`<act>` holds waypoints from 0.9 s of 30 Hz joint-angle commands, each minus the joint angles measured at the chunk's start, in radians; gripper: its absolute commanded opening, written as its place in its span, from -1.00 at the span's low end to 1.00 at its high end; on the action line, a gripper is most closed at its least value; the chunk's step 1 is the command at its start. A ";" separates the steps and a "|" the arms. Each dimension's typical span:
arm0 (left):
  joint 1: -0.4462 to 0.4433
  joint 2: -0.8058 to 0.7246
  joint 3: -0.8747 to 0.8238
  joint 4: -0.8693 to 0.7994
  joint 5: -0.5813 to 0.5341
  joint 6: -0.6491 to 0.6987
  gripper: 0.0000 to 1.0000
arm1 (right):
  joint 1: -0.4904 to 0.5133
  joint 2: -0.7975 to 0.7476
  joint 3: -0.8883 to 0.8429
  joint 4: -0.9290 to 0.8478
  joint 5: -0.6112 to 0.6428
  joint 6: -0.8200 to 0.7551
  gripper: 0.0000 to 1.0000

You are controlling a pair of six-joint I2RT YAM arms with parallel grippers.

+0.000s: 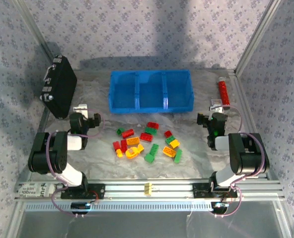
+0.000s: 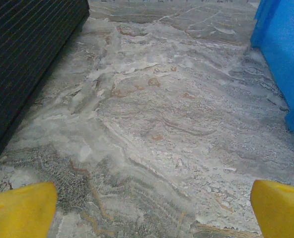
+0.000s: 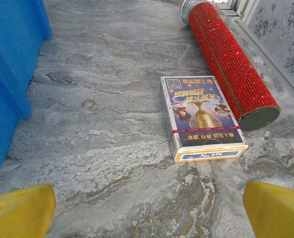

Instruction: Sort the legos into containers by color

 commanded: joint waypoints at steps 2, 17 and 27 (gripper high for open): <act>0.002 -0.010 0.020 0.002 0.015 0.011 0.99 | -0.004 -0.004 0.015 0.014 -0.007 0.013 0.98; 0.000 -0.010 0.020 0.002 0.016 0.012 1.00 | -0.003 -0.004 0.014 0.014 -0.007 0.012 0.98; 0.002 -0.011 0.020 0.002 0.000 0.003 1.00 | -0.003 -0.005 0.014 0.016 -0.007 0.012 0.98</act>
